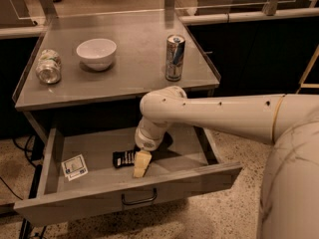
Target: Pick rxbar chocolate from top drawer and place on counter
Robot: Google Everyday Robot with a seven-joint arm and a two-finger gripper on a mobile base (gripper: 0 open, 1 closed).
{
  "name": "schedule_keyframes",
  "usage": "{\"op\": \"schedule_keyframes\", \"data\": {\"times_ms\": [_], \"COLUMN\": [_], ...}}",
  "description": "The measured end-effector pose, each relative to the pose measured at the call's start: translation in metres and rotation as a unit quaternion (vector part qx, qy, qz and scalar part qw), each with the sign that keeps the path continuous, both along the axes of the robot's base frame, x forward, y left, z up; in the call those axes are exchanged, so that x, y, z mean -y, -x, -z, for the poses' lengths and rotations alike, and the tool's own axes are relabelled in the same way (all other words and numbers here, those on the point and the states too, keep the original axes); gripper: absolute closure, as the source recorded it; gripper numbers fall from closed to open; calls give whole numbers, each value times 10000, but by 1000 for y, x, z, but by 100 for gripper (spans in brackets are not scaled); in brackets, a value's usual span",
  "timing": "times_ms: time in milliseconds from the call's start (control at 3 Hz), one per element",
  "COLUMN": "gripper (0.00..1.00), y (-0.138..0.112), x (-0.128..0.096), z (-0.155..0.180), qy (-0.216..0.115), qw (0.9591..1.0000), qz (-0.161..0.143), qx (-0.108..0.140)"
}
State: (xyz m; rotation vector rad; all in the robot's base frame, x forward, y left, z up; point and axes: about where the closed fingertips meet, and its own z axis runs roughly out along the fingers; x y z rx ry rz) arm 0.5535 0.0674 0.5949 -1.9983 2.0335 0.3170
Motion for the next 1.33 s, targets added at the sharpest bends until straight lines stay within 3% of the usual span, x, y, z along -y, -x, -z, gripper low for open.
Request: {"op": "schedule_keyframes", "data": {"times_ms": [333, 667, 1333], "gripper": [0, 16, 63], "y": [-3, -2, -2], "x": [4, 5, 5], "z": [8, 14, 14], "qy": [20, 18, 18], "qw": [10000, 9999, 9999], "qz": [39, 43, 43], "qx": [-64, -117, -118]}}
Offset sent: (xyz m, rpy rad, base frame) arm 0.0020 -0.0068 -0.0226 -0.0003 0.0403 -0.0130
